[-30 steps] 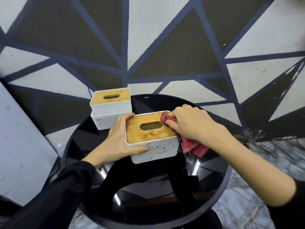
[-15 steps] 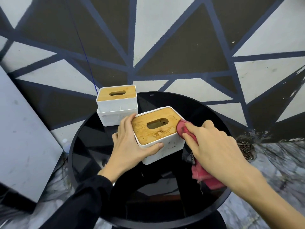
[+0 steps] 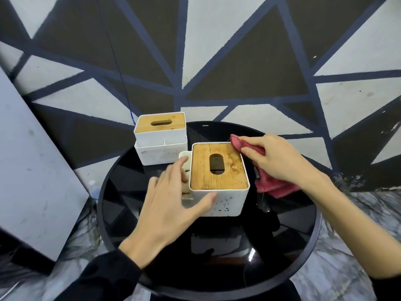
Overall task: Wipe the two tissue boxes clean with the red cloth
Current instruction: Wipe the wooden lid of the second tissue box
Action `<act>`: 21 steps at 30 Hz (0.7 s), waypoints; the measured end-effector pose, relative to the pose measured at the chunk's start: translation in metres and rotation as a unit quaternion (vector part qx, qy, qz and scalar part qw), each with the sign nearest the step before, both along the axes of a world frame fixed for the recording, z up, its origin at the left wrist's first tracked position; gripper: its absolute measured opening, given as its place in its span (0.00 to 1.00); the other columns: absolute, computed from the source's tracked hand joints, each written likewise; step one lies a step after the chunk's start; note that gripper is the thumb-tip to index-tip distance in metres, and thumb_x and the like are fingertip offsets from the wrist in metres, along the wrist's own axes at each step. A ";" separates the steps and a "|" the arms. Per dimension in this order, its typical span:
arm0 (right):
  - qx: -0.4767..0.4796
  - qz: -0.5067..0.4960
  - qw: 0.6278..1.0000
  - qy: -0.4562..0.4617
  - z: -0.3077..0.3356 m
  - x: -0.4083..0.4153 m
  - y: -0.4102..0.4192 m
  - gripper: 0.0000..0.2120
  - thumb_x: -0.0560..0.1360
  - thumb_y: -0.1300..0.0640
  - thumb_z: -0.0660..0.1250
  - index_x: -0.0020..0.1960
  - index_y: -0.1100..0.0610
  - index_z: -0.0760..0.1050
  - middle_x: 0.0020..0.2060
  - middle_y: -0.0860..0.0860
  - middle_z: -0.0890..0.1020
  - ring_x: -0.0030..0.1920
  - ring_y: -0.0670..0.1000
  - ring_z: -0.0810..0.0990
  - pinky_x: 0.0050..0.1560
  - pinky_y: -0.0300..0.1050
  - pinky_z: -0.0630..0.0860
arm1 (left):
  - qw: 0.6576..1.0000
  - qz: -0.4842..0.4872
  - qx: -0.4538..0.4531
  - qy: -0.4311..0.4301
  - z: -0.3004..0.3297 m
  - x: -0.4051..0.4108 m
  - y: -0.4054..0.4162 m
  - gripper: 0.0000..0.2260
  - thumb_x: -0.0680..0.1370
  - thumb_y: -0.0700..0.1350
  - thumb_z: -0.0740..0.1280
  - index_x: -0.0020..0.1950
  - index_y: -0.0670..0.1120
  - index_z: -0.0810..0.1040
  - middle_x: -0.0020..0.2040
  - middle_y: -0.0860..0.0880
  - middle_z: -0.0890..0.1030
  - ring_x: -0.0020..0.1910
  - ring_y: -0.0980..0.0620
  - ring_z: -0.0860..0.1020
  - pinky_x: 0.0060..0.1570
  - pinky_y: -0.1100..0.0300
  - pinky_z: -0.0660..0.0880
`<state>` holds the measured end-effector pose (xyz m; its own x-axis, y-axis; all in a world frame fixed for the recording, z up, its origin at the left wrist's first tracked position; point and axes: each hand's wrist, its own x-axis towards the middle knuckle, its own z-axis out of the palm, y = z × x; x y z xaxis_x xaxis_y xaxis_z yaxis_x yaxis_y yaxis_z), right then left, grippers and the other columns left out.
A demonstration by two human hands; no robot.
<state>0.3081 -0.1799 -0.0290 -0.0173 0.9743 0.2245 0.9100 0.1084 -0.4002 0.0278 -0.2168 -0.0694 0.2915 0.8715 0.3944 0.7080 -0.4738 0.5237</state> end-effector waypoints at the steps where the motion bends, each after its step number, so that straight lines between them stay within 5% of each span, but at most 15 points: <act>1: 0.009 0.012 1.000 0.005 0.002 -0.001 0.001 0.19 0.81 0.39 0.61 0.71 0.31 0.73 0.37 0.41 0.75 0.38 0.48 0.76 0.44 0.50 0.75 | 0.999 -0.022 0.014 0.019 0.004 -0.003 0.005 0.40 0.73 0.75 0.62 0.80 0.58 0.61 0.56 0.65 0.68 0.59 0.69 0.67 0.57 0.59 0.67; 3: 0.017 0.036 0.999 0.007 0.004 -0.006 0.000 0.18 0.82 0.42 0.64 0.71 0.34 0.75 0.38 0.36 0.78 0.39 0.42 0.76 0.46 0.51 0.77 | 0.996 -0.056 0.037 0.061 0.011 -0.007 0.020 0.40 0.72 0.76 0.63 0.80 0.58 0.63 0.61 0.61 0.68 0.59 0.63 0.69 0.60 0.59 0.67; 6: 0.005 0.047 0.999 0.003 0.005 -0.011 0.001 0.17 0.81 0.41 0.65 0.70 0.35 0.77 0.49 0.39 0.83 0.50 0.47 0.81 0.53 0.56 0.80 | 0.990 -0.097 -0.015 0.101 0.018 -0.007 0.045 0.51 0.66 0.80 0.66 0.83 0.58 0.57 0.72 0.58 0.61 0.72 0.59 0.63 0.70 0.56 0.65; 11: -0.036 0.055 0.998 -0.002 0.010 -0.011 0.010 0.17 0.82 0.38 0.62 0.69 0.35 0.78 0.53 0.40 0.85 0.54 0.49 0.82 0.57 0.56 0.81 | 0.964 -0.162 -0.177 0.114 0.016 -0.007 0.071 0.68 0.56 0.83 0.71 0.85 0.60 0.40 0.77 0.72 0.46 0.78 0.64 0.51 0.82 0.49 0.57; 17: -0.061 0.076 0.995 0.019 0.012 -0.004 0.014 0.17 0.82 0.38 0.62 0.69 0.35 0.77 0.50 0.39 0.85 0.52 0.46 0.82 0.58 0.54 0.80 | 0.950 -0.201 -0.228 0.066 0.001 -0.013 0.083 0.70 0.56 0.76 0.80 0.81 0.69 0.33 0.81 0.71 0.44 0.84 0.58 0.50 0.83 0.43 0.58; 21: -0.050 0.068 0.996 0.013 0.009 -0.002 0.014 0.19 0.81 0.36 0.61 0.70 0.34 0.75 0.46 0.36 0.80 0.50 0.46 0.79 0.54 0.53 0.79 | 0.958 -0.196 -0.203 0.043 -0.006 -0.005 0.079 0.66 0.58 0.78 0.77 0.80 0.70 0.33 0.83 0.67 0.46 0.84 0.58 0.50 0.83 0.41 0.57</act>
<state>0.3060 -0.1657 -0.0205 -0.1458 0.9809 0.1288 0.8785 0.1883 -0.4391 0.0229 -0.1381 -0.0750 0.6443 0.7647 0.0057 0.5659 -0.4818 0.6691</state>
